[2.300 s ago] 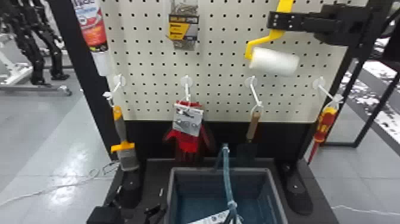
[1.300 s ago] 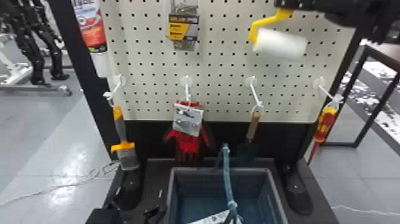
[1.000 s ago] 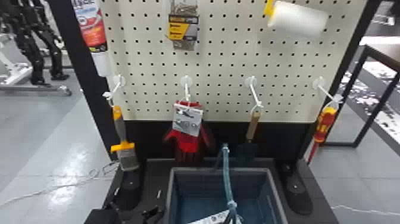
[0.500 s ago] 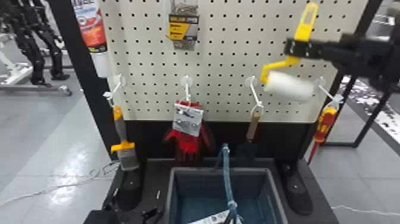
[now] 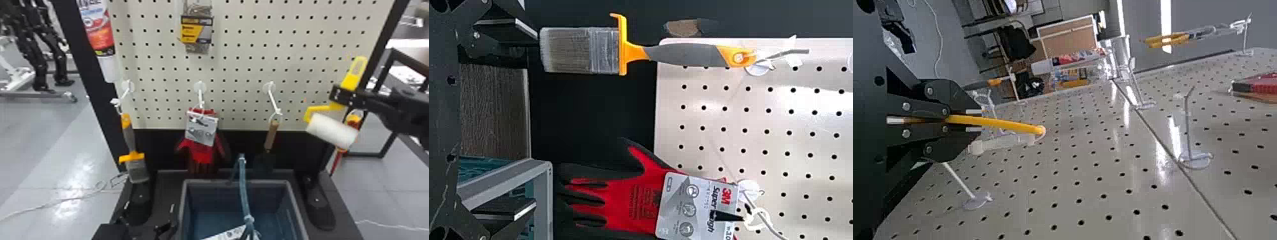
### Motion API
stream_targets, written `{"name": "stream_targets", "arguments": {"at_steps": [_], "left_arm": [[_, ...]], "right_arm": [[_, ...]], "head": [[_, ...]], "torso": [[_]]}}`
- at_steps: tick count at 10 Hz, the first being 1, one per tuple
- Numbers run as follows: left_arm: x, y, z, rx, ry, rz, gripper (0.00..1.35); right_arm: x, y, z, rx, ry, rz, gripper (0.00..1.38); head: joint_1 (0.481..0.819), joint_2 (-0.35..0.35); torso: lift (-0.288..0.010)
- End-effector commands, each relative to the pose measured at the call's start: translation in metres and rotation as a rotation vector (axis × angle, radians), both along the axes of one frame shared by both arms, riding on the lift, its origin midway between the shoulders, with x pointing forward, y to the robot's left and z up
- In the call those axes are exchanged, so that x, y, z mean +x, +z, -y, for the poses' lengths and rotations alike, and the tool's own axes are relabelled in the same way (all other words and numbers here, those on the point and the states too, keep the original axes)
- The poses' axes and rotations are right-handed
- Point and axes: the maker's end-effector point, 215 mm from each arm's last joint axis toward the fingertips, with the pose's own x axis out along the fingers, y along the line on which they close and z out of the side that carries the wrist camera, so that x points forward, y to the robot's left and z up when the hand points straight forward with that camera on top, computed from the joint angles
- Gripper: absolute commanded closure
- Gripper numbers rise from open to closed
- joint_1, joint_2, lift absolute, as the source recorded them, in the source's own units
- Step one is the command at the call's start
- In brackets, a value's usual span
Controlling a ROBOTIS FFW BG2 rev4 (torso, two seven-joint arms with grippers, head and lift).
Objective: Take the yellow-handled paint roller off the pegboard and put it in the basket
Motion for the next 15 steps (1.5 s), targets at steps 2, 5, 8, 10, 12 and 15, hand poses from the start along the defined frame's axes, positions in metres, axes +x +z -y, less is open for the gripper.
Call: {"name": "stream_targets", "arguments": {"at_steps": [2, 5, 8, 10, 12, 15], "left_arm": [[0.0, -0.001, 0.0, -0.001, 0.003, -0.003, 0.13], [0.0, -0.002, 0.001, 0.0, 0.002, -0.005, 0.13], [-0.001, -0.002, 0.001, 0.0, 0.002, -0.005, 0.13], [-0.001, -0.004, 0.001, -0.002, 0.003, -0.007, 0.13], [0.0, -0.004, 0.0, -0.006, 0.006, -0.006, 0.13], [0.0, -0.004, 0.0, -0.011, 0.007, -0.003, 0.13]], "right_arm": [[-0.02, -0.037, -0.002, 0.04, -0.015, -0.074, 1.28], [-0.042, -0.097, -0.02, 0.105, 0.007, -0.206, 1.28], [-0.041, -0.162, -0.043, 0.1, 0.052, -0.308, 1.28], [-0.036, -0.193, -0.06, 0.088, 0.105, -0.347, 1.28], [-0.033, -0.209, -0.086, 0.1, 0.168, -0.377, 1.28], [-0.023, -0.237, -0.097, 0.095, 0.201, -0.413, 1.28]], "head": [[0.549, 0.0], [0.549, 0.0], [0.549, 0.0], [0.549, 0.0], [0.549, 0.0], [0.549, 0.0]], "torso": [[-0.1], [-0.1], [-0.1], [-0.1], [-0.1], [-0.1]]}}
